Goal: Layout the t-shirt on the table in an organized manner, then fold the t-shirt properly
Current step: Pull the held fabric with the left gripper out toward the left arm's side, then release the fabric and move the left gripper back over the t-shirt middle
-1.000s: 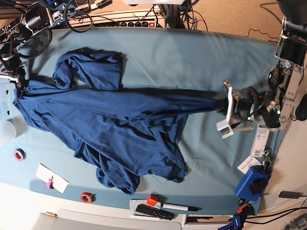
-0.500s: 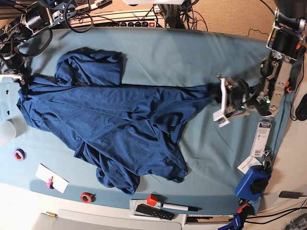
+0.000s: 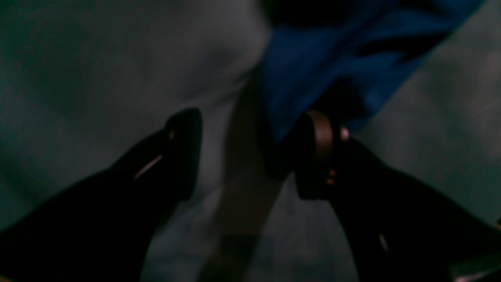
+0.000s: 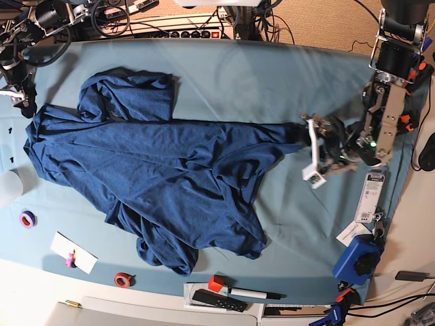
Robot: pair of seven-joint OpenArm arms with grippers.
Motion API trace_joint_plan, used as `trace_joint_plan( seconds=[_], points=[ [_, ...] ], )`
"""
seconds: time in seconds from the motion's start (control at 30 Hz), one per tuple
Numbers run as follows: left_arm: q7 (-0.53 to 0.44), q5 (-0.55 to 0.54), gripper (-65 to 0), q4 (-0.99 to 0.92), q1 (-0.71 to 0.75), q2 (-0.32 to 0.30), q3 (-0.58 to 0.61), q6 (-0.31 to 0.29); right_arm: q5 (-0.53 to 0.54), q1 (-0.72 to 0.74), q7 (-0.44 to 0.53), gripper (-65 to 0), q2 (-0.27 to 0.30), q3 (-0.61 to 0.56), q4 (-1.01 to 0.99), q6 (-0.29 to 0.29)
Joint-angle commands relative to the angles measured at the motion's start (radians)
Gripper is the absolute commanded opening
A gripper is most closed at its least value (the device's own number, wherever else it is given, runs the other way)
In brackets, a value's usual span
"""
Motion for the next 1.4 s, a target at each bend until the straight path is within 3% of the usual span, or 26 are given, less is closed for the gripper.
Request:
trace_joint_plan(
  seconds=[0.0,0.17,0.43,0.53,0.63,0.7,0.77,0.9,1.0,1.13,1.2,1.37],
  points=[
    [0.001,-0.011,-28.1,0.026,-0.023,-0.012,-0.032,-0.011,0.024,0.000,-0.001,-31.5,0.026,0.005,0.014,0.008],
    [0.073,-0.080,-28.1,0.043,-0.026,-0.031,-0.132,-0.056,0.105,-0.014,-0.054,-31.5,0.026,0.006,0.014,0.055],
    [0.286,-0.492,-28.2,0.046,-0.025,-0.118,-0.224,-0.130,0.251,-0.014,-0.126,-31.5,0.025,0.006,0.014,0.090],
    [0.314,-0.694,-28.3,0.046,-0.025,-0.157,-0.238,-0.137,0.341,-0.014,-0.185,-31.5,0.025,0.006,0.014,0.090],
    [0.314,-0.832,-28.3,0.046,-0.025,-0.130,-0.285,-0.209,0.451,-0.014,-0.247,-31.5,0.025,0.004,0.014,0.090],
    [0.279,-0.849,-28.3,0.046,-0.025,-0.072,-0.319,-0.231,0.534,-0.013,-0.296,-31.5,0.024,-0.006,0.014,0.090],
    [0.201,-0.776,-28.3,0.046,-0.025,-0.009,-0.328,-0.231,0.595,-0.013,-0.332,-31.5,0.020,-0.027,0.014,0.090],
    [0.005,-0.502,-29.4,0.045,-0.025,0.130,-0.326,-0.210,0.623,-0.011,-0.333,-31.5,0.008,-0.087,0.014,0.090],
    [-0.047,-0.391,-29.4,0.045,-0.026,0.214,-0.307,-0.207,0.631,0.001,-0.332,-31.5,-0.008,-0.132,0.014,0.090],
    [-0.102,-0.264,-29.4,0.045,-0.026,0.276,-0.170,-0.205,0.631,0.039,-0.332,-31.5,-0.029,-0.185,0.014,0.090],
    [-0.179,-0.126,-29.4,0.045,-0.029,0.300,-0.079,-0.151,0.628,0.064,-0.332,-31.5,-0.033,-0.209,0.014,0.090],
    [-0.329,0.187,-29.4,0.045,-0.073,0.315,0.140,0.072,0.606,0.116,-0.330,-31.5,-0.033,-0.235,0.014,0.090]
  ],
)
